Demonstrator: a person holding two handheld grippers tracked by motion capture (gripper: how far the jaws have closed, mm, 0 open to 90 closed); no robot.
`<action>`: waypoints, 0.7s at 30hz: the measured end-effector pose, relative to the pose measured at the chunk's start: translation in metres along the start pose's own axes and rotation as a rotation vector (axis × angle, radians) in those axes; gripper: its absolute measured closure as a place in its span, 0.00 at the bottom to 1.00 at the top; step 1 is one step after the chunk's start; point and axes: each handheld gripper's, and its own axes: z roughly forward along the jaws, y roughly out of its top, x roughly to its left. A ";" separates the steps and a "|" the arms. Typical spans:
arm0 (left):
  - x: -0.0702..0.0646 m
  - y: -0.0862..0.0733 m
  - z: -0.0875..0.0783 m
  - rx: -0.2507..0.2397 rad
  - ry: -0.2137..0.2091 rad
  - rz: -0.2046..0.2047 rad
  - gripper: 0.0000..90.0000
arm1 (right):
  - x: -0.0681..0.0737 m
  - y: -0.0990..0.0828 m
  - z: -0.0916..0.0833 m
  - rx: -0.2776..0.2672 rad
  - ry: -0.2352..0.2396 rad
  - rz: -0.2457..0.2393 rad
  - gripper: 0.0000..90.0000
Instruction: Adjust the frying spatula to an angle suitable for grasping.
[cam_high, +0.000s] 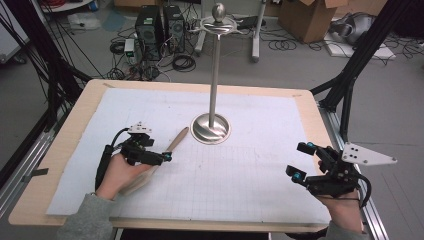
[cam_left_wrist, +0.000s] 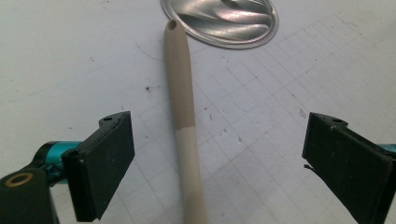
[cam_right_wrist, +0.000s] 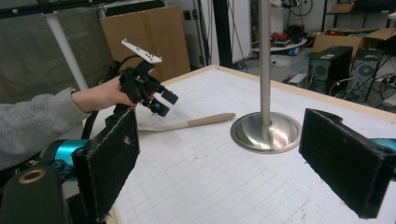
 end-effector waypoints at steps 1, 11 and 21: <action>0.000 -0.001 -0.001 -0.002 0.000 -0.003 0.11 | -0.001 0.000 0.001 0.001 -0.001 -0.001 0.13; 0.004 -0.014 0.007 0.010 0.013 -0.027 0.11 | 0.001 0.001 0.003 0.007 0.006 -0.005 0.13; 0.005 -0.013 0.007 0.001 0.015 -0.036 0.11 | 0.001 0.001 0.007 0.017 0.012 -0.001 0.13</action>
